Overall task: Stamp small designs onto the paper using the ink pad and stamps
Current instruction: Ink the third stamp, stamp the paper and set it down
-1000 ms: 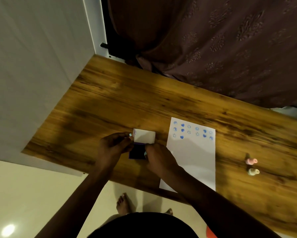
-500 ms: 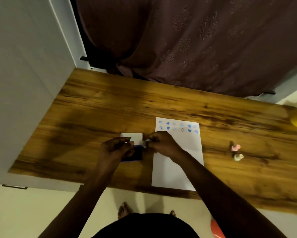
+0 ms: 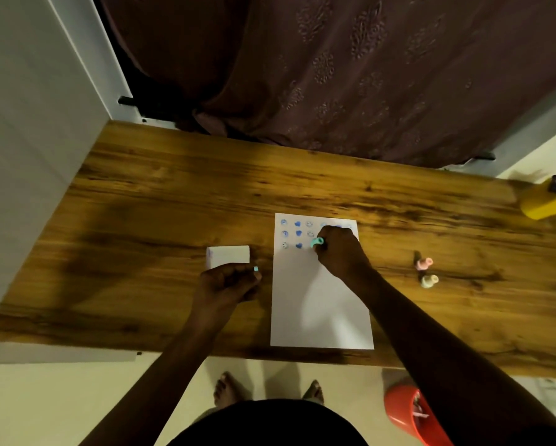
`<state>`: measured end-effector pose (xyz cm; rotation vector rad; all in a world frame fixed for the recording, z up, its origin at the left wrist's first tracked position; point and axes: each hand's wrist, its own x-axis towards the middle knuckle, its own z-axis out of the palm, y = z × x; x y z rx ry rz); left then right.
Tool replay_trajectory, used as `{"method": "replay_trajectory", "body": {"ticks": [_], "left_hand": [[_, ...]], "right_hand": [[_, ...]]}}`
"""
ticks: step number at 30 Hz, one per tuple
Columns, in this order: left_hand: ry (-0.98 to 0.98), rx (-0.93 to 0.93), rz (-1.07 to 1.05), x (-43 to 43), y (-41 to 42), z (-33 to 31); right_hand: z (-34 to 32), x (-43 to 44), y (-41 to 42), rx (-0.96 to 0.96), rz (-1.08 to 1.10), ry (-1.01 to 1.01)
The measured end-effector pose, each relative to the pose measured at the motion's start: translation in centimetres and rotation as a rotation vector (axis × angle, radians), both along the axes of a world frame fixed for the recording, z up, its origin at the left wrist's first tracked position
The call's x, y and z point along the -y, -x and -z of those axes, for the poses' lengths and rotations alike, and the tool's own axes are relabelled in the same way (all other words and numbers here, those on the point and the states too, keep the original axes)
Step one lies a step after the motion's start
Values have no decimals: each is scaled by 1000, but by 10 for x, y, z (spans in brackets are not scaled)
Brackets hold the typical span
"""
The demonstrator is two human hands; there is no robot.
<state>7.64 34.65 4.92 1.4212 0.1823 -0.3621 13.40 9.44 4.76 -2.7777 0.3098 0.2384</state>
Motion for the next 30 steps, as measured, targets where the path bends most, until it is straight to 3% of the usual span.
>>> {"method": "replay_trajectory", "body": {"ticks": [21,25,30], "left_hand": [[-30,-41,-49,15,-11,4],[-53,-4,-38,19,-9,-3],[-68,-2,-50,25,-3,-11]], "right_hand": [[7,-17,-18,-123,-66,177],[4,-14,-17,-94,-52,152],[3,7,-19,-86,10,-20]]}}
